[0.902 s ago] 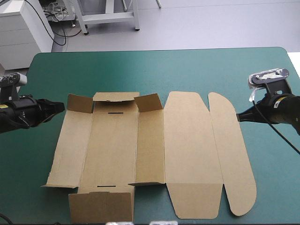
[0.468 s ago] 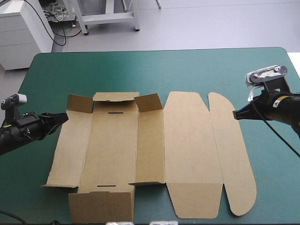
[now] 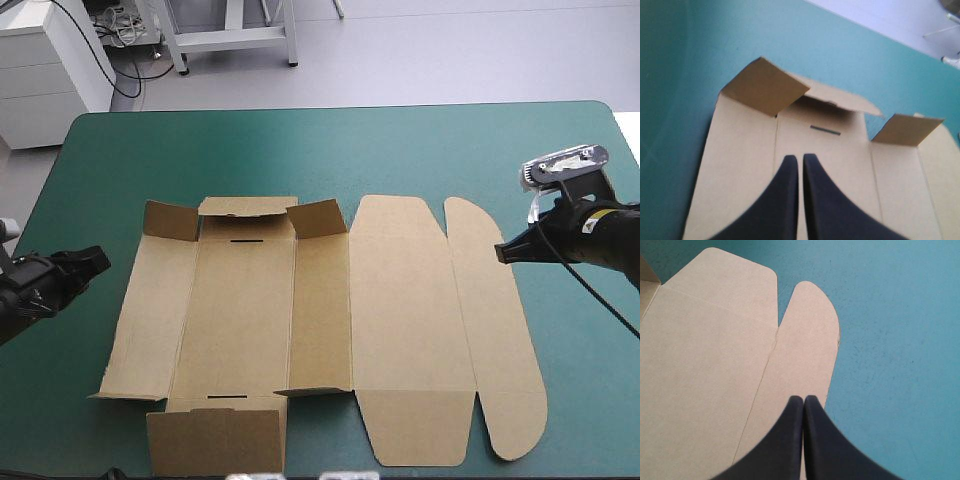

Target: Fold the box

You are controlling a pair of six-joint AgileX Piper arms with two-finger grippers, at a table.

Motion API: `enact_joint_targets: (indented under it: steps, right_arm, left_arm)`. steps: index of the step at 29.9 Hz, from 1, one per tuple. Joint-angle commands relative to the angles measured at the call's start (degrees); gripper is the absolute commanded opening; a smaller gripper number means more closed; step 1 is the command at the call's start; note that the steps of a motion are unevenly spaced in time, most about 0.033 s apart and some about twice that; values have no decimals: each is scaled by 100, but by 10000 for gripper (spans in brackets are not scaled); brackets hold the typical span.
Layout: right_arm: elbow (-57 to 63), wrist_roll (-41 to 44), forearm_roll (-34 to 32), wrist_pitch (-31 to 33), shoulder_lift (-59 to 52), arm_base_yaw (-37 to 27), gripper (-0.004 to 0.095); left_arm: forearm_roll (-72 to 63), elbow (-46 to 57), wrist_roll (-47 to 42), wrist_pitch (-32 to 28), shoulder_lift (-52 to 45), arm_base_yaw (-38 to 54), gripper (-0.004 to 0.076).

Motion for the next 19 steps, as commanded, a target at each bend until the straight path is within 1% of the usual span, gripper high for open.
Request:
enact_joint_targets:
  steps: [1,5,7,10,12,15,17,19]
  right_arm:
    - [-134,-168,-49,-459,-127,-55,-21]
    - [-134,-208,-163,-599,-116,-55,-22]
    - [-134,-245,-19,-750,-116,-55,-22]
    - [-134,-435,201,-926,-116,-55,-21]
    - [-134,-461,214,-1006,-116,-55,-21]
    - [-134,-483,192,-1164,-89,-55,-22]
    - [-134,-525,177,-1190,-56,-55,-22]
    - [-134,-525,167,-1178,4,-55,-22]
  left_arm:
    - [538,-128,-418,-170,84,-139,16]
    - [1288,-128,-758,-266,234,135,16]
    - [1799,-128,-758,-346,323,251,16]
    - [2346,-128,-958,-667,505,287,15]
    - [2396,-128,-1118,-808,652,287,16]
    - [2436,-128,-1169,-773,946,287,20]
    - [2436,-128,-1169,-742,1157,297,59]
    - [2436,-128,-1169,-728,1390,297,136]
